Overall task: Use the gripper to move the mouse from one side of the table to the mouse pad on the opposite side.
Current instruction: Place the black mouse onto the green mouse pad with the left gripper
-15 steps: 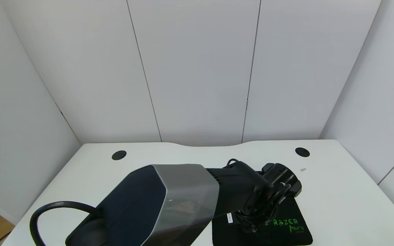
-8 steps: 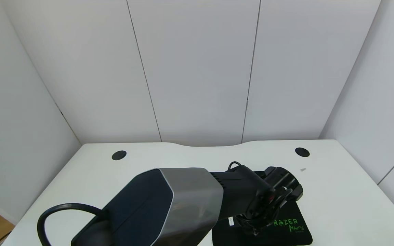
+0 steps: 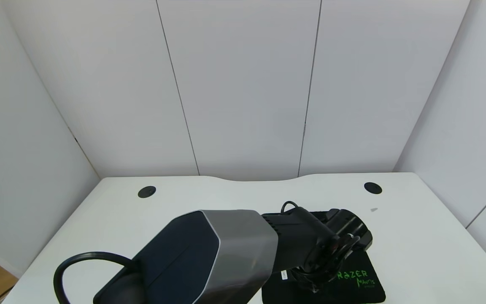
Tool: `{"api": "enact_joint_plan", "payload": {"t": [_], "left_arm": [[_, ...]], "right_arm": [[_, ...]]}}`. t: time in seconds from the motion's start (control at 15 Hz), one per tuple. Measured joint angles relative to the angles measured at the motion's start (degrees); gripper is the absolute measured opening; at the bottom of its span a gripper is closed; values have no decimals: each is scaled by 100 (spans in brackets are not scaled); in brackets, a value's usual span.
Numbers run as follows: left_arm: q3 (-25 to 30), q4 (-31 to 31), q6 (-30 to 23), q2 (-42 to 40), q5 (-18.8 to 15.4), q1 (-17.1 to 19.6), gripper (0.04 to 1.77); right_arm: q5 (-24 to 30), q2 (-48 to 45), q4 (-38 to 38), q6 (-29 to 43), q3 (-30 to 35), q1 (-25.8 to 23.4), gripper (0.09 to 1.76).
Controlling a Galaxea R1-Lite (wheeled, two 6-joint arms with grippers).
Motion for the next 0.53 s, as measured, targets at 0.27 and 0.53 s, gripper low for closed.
{"api": "enact_joint_plan", "payload": {"t": [0.27,0.53], "left_arm": [[0,6,33,63,121,-2,88],[5,17,51,77,149,-22,116]], "right_arm": [[2,0,0,0,0,0,171],[-1,0,0,-2,0,0,171]]}}
